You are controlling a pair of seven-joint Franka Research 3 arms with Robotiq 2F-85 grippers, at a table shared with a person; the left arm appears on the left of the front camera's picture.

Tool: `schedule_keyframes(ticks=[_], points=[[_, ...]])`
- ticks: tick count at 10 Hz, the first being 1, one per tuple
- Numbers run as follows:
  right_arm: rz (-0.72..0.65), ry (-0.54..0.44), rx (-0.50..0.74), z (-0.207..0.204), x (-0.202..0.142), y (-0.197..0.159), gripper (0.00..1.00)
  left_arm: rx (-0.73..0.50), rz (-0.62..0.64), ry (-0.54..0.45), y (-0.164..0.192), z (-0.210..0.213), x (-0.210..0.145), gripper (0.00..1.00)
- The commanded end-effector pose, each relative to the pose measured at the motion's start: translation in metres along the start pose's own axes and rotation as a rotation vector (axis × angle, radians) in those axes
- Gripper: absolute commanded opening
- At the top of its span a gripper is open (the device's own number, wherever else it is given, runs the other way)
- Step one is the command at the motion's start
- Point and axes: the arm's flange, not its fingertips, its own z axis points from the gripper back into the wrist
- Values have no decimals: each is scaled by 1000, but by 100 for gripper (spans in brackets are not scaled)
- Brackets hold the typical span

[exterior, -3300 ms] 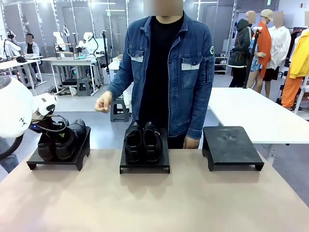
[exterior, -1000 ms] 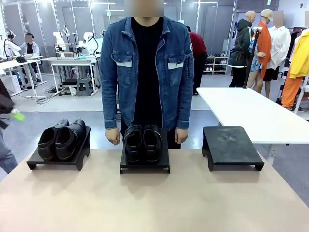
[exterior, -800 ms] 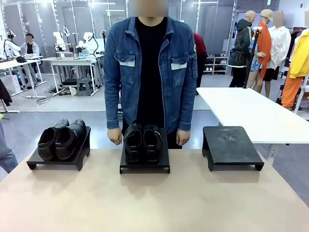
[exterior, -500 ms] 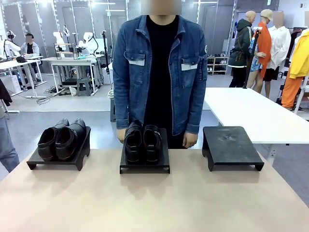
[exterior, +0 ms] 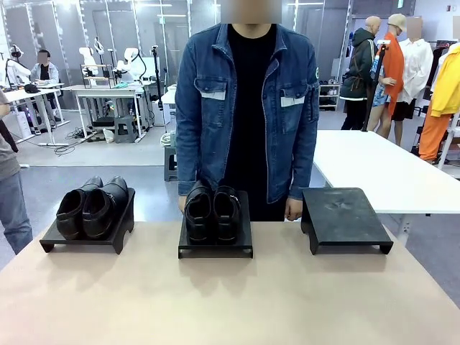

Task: Place the shoes on the stand as instructed by the person.
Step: Pick up another pair of Shoes and place it on the Shoes Stand indicated by the person.

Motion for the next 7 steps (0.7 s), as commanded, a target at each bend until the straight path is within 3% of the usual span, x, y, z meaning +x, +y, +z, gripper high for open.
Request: schedule_keyframes(ticks=[1,7], points=[[13,-7,8,1,0,1,100,2,-14,11,-8,5,-5,100],[13,-7,8,1,0,1,100,2,-14,11,-8,5,-5,100]])
